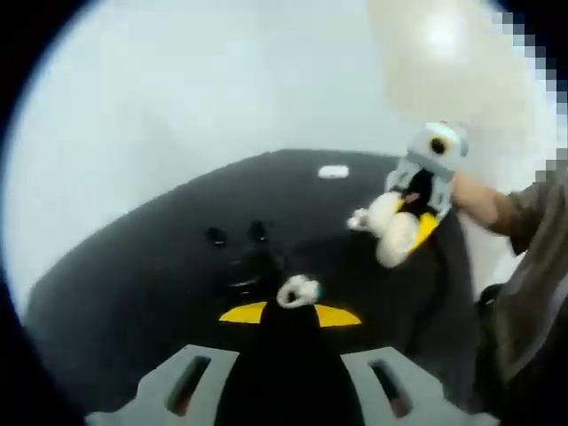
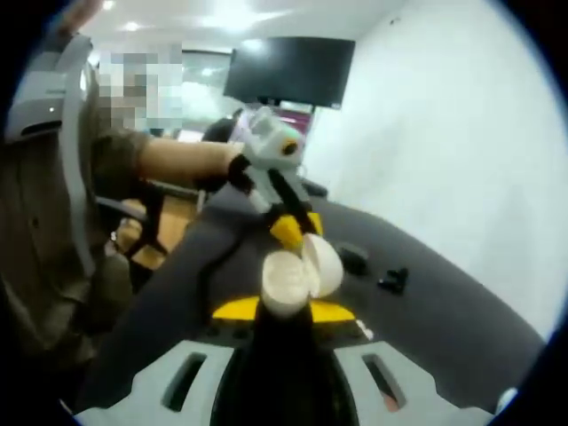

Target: Pick up three earphones and place each one into its charging case using tactile feedback, ensure that each earphone is properly inserted and securely positioned inside the case.

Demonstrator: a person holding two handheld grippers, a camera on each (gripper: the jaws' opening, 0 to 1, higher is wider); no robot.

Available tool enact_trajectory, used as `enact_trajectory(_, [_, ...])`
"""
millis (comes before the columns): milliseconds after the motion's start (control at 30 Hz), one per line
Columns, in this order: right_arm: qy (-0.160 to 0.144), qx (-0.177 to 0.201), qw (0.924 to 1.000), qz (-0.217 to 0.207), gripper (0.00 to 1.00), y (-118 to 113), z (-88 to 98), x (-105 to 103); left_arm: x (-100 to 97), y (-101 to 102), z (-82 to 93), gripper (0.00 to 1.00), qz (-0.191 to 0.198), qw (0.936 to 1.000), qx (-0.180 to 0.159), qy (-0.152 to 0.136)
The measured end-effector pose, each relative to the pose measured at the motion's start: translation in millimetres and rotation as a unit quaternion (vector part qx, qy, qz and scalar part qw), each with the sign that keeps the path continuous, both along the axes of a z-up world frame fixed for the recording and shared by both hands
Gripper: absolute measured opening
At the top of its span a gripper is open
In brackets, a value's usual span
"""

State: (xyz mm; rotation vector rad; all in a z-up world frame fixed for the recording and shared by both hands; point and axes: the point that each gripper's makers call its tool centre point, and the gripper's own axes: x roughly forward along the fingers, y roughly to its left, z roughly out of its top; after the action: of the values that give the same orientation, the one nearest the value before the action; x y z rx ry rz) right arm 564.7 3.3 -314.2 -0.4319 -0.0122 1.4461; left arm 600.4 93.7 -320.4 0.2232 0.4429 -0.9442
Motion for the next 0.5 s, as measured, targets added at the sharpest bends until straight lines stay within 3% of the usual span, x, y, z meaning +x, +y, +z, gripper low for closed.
enact_trajectory(133, [0.001,0.000,1.0000,0.001,0.20,0,0.0,0,-20.6,-14,-3.5,0.13,-0.029,0.9991,-0.002,0.032])
enact_trajectory(233, [0.001,0.000,1.0000,0.001,0.20,0,0.1,0,-32.1,-22,-1.4,0.12,-0.049,0.9984,0.011,0.024])
enact_trajectory(300, [0.001,0.000,1.0000,0.001,0.20,0,0.2,0,-22.6,-16,1.5,0.12,-0.041,0.9977,0.050,-0.020])
enact_trajectory(367, [0.000,0.000,1.0000,0.001,0.20,0,0.1,0,-7.0,-9,8.4,0.15,-0.027,0.9904,0.100,-0.091])
enact_trajectory(400, [0.000,0.000,1.0000,0.000,0.20,0,0.1,0,-1.5,-8,12.2,0.17,-0.027,0.9849,0.121,-0.122])
enact_trajectory(433, [0.000,0.000,1.0000,0.000,0.20,0,0.1,0,3.3,-8,16.1,0.18,-0.040,0.9752,0.147,-0.160])
enact_trajectory(500, [0.001,0.000,1.0000,0.000,0.20,0,0.1,0,4.8,-11,17.7,0.17,-0.073,0.9605,0.178,-0.201])
